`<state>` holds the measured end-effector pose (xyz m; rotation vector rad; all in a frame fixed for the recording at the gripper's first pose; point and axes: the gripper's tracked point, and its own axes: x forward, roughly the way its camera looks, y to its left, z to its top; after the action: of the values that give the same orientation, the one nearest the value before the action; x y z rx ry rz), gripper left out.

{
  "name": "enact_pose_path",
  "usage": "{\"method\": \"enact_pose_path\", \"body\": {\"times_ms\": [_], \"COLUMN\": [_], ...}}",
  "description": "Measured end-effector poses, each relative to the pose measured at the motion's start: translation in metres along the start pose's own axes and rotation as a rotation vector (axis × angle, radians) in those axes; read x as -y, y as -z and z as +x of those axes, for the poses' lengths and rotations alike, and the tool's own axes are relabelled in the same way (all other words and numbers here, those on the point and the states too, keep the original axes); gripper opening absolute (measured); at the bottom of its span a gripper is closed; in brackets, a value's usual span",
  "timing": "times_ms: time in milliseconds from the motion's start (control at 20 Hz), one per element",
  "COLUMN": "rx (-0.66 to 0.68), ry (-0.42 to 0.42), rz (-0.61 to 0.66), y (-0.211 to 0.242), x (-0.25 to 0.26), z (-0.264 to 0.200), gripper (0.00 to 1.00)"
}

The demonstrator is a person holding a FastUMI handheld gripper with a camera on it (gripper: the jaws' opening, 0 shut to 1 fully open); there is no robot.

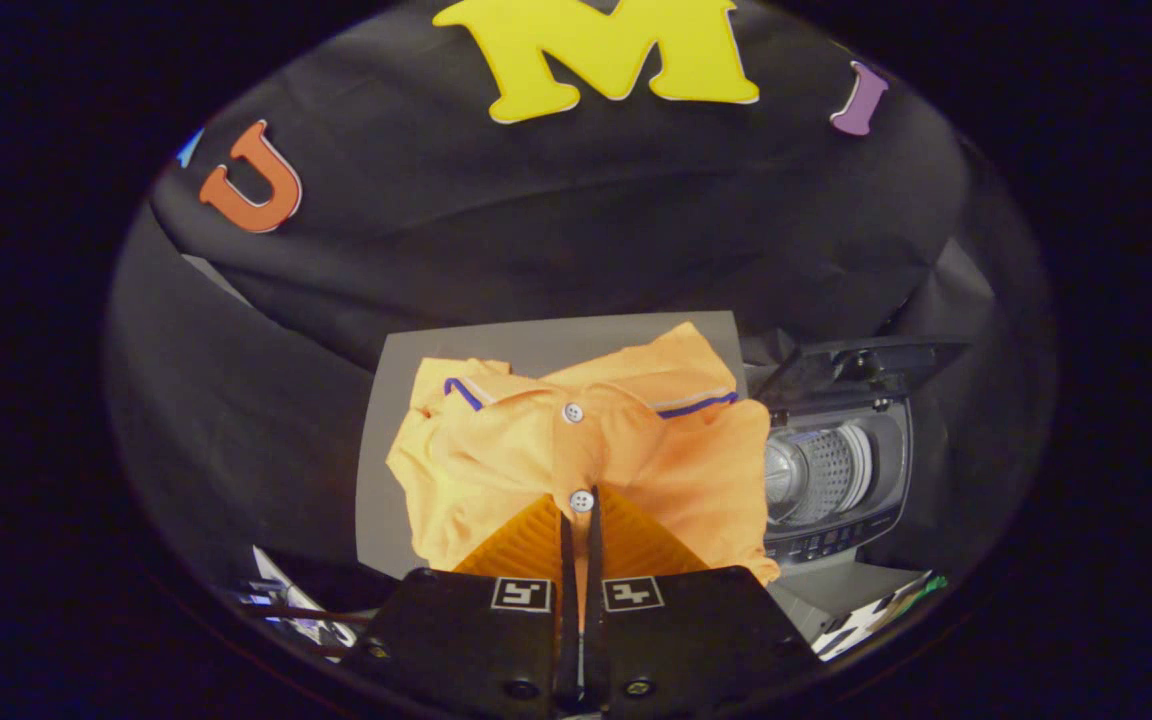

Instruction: Put the clothes into the washing machine and then close the washing machine lid.

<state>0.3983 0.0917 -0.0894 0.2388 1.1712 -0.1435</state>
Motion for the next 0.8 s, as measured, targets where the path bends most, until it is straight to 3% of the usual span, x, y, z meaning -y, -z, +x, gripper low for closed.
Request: {"method": "enact_pose_path", "body": {"times_ms": [350,800], "rx": [0.068,0.117], "ry": [0.01,0.016], "rz": [0.083,0.162], "y": [0.029,0.061], "x": [0.063,0.189], "z": [-0.06,-0.102], "gripper": [0.06,0.06]}}
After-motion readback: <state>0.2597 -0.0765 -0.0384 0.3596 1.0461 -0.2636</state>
